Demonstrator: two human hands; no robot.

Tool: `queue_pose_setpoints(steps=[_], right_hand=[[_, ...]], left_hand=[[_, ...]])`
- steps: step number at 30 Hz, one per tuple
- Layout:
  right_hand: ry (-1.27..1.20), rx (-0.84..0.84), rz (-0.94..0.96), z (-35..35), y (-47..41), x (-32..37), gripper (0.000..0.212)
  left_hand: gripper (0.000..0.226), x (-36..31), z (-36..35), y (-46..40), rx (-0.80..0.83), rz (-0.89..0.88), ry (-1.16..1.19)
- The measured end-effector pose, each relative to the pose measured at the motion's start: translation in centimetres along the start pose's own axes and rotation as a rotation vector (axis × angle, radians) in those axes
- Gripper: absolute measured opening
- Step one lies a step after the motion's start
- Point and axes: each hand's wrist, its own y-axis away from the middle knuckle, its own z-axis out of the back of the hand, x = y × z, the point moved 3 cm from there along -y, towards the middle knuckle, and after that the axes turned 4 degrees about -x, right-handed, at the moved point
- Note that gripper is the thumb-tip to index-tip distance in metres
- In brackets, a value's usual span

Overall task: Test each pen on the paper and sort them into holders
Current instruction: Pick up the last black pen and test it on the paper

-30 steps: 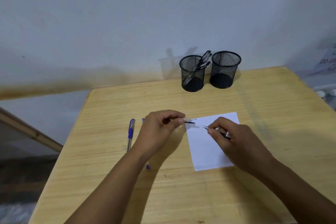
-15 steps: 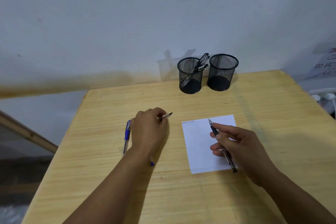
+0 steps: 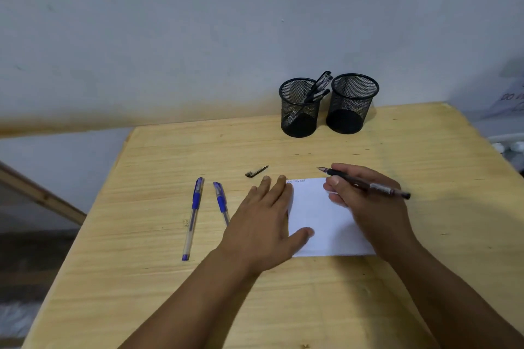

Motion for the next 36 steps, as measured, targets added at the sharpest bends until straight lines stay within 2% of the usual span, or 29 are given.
queue_pose_setpoints(steps=[5,12,33,36], right_hand=[[0.168,-0.01,0.087,-1.2,-1.5,-0.6,0.008],[0.439,0.009,0.226,-2.1,-3.5,-0.9,0.006],[0.345,0.025,0.201,-2.2,-3.8,-1.6,0.009],[0.415,-0.008,0.211,-2.2,-4.0,-1.8,0.009]], left_hand=[[0.088,0.4,-0.9,0.2,0.035,-0.033,-0.103],[0.087,0.2,-1.2,0.2,0.009,-0.031,-0.114],[0.089,0.2,-1.2,0.1,0.019,-0.029,-0.114],[0.089,0.2,-1.3,0.1,0.028,-0.03,-0.113]])
